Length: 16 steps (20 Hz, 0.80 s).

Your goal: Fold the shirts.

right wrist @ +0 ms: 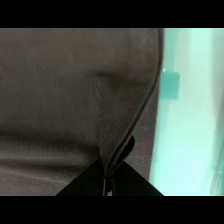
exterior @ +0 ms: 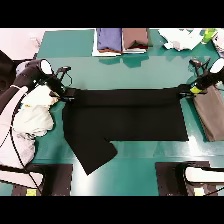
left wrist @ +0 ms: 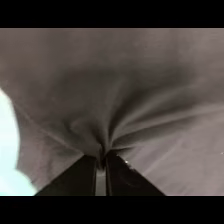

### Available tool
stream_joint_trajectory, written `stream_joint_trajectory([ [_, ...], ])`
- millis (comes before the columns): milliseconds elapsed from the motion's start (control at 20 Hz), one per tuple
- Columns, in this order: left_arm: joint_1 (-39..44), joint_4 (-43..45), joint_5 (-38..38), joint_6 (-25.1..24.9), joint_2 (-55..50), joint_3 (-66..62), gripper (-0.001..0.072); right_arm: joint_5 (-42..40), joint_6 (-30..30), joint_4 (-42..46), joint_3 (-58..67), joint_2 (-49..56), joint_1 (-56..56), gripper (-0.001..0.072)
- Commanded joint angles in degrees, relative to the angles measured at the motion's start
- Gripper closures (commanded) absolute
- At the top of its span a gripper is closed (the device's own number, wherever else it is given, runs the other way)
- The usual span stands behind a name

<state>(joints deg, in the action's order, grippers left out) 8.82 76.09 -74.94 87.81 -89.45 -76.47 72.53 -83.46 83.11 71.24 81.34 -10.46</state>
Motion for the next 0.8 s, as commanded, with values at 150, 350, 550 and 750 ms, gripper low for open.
stream_joint_trajectory([
  [150,0.0,-3.2,1.2,0.2,-0.2,2.8,0.0605,-2.1,-0.1,-1.2,-5.1,-0.9,0.1,0.0526],
  [350,-0.1,-1.3,-0.2,1.9,4.0,2.5,0.0231,-0.2,0.0,-2.0,-2.9,-5.8,-1.6,0.037],
  [550,2.6,0.2,0.2,4.3,17.2,8.9,0.0231,4.5,0.2,-2.0,-11.0,-16.0,-9.0,0.0236],
  [750,9.6,0.4,2.9,9.6,28.7,22.5,0.023,6.0,0.2,-2.0,-25.0,-22.7,-17.5,0.0199],
])
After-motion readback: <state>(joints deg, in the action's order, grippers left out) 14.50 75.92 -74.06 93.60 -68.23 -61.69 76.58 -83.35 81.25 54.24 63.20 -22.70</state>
